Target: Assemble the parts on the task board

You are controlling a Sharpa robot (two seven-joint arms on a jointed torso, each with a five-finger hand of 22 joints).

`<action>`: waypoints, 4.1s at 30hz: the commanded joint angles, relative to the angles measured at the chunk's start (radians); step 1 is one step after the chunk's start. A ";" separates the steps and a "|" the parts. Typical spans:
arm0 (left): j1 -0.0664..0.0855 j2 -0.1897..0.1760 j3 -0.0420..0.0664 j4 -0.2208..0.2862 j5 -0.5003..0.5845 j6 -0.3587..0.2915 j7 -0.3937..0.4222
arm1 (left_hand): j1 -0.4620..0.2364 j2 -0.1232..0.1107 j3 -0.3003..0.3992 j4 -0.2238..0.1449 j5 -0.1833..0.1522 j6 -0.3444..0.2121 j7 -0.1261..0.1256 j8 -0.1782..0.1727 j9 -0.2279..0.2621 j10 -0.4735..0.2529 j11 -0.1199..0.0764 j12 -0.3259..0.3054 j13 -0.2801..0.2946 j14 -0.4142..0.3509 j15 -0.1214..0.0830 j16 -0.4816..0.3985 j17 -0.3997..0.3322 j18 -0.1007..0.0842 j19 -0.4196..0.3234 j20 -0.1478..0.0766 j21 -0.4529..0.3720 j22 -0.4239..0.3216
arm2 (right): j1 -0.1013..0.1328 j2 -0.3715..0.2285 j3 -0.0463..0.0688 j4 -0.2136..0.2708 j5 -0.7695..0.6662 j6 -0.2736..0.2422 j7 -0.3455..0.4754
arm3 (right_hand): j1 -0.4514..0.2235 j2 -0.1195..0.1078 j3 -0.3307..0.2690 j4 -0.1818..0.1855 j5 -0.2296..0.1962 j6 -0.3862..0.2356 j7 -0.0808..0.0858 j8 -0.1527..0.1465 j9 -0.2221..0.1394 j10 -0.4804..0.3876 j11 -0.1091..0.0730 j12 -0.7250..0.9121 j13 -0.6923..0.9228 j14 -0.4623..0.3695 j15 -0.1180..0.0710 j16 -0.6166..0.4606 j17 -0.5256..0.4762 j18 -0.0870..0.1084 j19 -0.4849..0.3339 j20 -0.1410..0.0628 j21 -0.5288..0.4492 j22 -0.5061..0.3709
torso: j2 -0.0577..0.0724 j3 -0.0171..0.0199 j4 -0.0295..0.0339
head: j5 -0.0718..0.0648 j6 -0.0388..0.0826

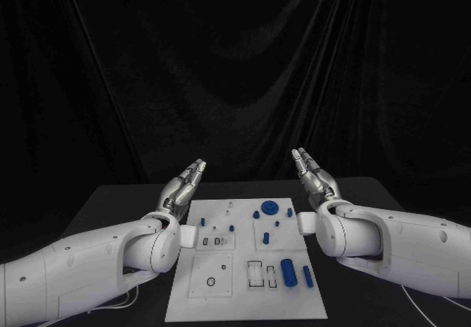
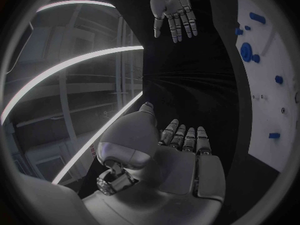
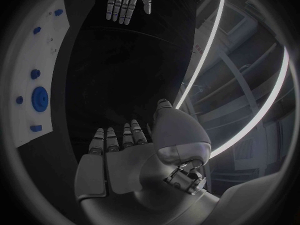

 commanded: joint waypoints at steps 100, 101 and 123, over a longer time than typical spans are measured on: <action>0.117 -0.139 -0.061 -0.084 -0.294 0.555 0.158 | 0.167 -0.027 0.007 0.014 0.083 0.000 -0.028 0.009 0.014 -0.006 -0.033 -0.063 0.001 0.010 0.059 -0.010 -0.006 0.146 -0.004 0.156 -0.017 -0.004 | 0.037 0.364 -0.006 -0.606 -2.080 0.545 -0.498 | 0.501 -0.336 0.597 -0.154 -0.148 0.795 0.229 0.049 0.131 1.008 0.275 -0.037 0.064 1.458 -0.036 0.998 0.841 -0.037 1.247 0.072 0.918 0.694 | 0.043 -0.0112 0.0214 | 0.006 -0.201; 0.117 -0.138 -0.061 -0.084 -0.294 0.555 0.158 | 0.167 -0.027 0.007 0.014 0.083 0.000 -0.028 0.009 0.014 -0.006 -0.033 -0.063 0.001 0.010 0.059 -0.010 -0.006 0.146 -0.004 0.156 -0.017 -0.004 | 0.036 0.368 -0.006 -0.612 -2.080 0.544 -0.497 | 0.499 -0.337 0.597 -0.154 -0.151 0.796 0.229 0.049 0.131 1.009 0.275 -0.037 0.064 1.458 -0.035 0.999 0.841 -0.038 1.247 0.072 0.919 0.696 | 0.043 -0.0112 0.0217 | 0.005 -0.201; 0.112 -0.134 -0.061 -0.086 -0.294 0.565 0.155 | 0.186 -0.027 0.014 0.013 0.112 0.013 -0.016 0.011 0.015 -0.006 -0.023 -0.063 0.001 0.010 0.073 -0.010 -0.006 0.143 -0.004 0.166 -0.016 -0.003 | -0.013 0.436 -0.006 -0.731 -2.080 0.480 -0.468 | 0.486 -0.326 0.609 -0.149 -0.160 0.815 0.230 0.055 0.133 1.029 0.276 -0.027 0.069 1.462 -0.034 1.032 0.877 -0.049 1.261 0.075 0.971 0.771 | 0.043 -0.0116 0.0215 | 0.007 -0.212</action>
